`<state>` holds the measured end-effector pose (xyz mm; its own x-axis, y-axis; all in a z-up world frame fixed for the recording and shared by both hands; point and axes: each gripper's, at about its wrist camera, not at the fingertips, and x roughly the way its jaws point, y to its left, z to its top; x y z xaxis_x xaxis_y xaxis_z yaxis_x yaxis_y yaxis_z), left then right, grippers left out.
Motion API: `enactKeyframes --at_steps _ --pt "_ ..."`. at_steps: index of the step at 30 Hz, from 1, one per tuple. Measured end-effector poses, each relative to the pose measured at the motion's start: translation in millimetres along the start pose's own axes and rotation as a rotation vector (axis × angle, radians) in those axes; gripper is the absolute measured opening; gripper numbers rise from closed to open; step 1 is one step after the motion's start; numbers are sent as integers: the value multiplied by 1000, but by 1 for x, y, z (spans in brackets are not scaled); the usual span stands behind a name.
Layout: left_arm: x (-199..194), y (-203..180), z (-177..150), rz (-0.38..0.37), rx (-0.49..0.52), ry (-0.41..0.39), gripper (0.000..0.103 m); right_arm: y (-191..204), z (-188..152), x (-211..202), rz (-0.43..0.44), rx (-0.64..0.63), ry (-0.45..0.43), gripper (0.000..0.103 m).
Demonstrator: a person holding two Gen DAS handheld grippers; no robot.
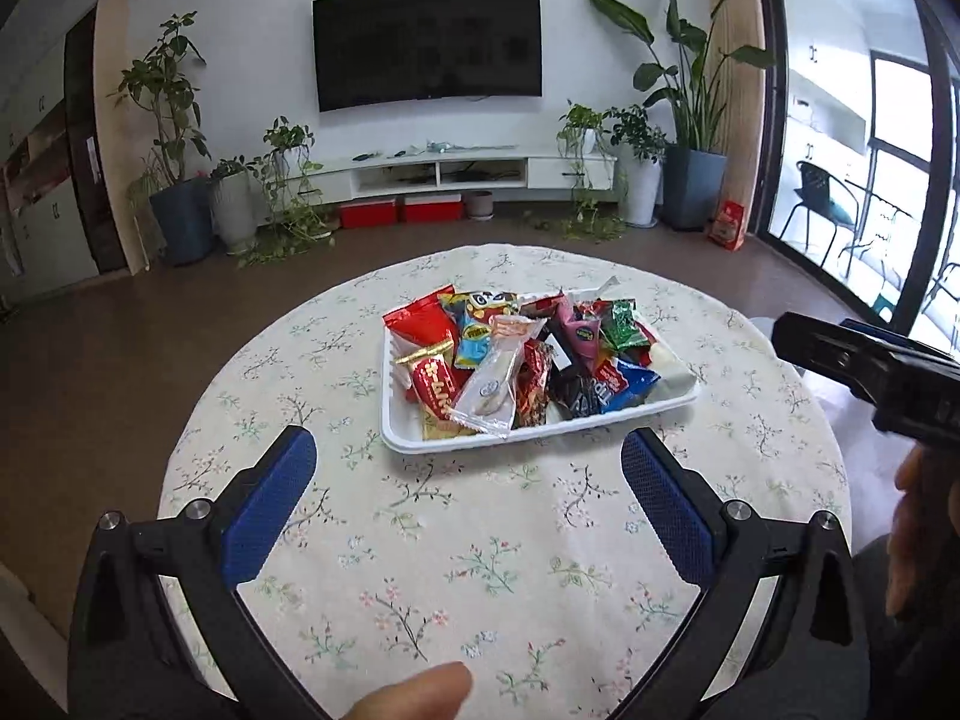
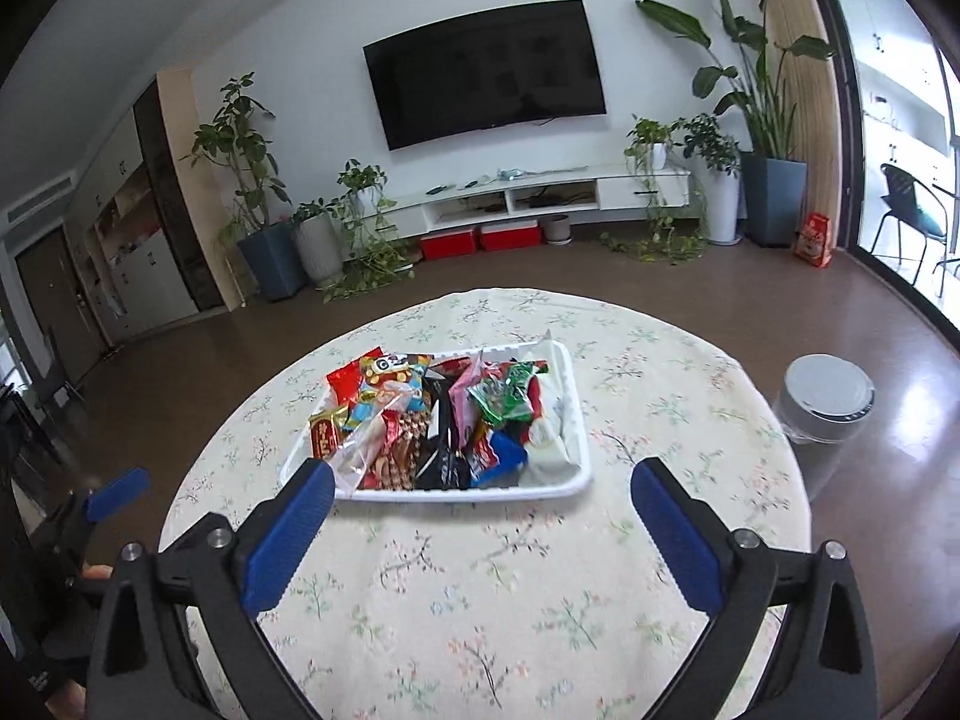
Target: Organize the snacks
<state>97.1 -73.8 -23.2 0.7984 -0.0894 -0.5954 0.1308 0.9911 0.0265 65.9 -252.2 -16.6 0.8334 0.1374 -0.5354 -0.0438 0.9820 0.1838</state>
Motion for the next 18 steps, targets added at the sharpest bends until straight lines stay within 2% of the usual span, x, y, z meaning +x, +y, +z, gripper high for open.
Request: enactKeyframes --at_steps 7,11,18 --pt "-19 -12 -5 0 -44 47 103 10 -12 -37 -94 -41 -46 102" --pt "-23 -9 -10 20 -86 94 103 15 -21 -48 -106 -63 -48 102" --pt "-26 -6 -17 59 -93 122 103 24 -27 -54 -112 -84 -47 102"
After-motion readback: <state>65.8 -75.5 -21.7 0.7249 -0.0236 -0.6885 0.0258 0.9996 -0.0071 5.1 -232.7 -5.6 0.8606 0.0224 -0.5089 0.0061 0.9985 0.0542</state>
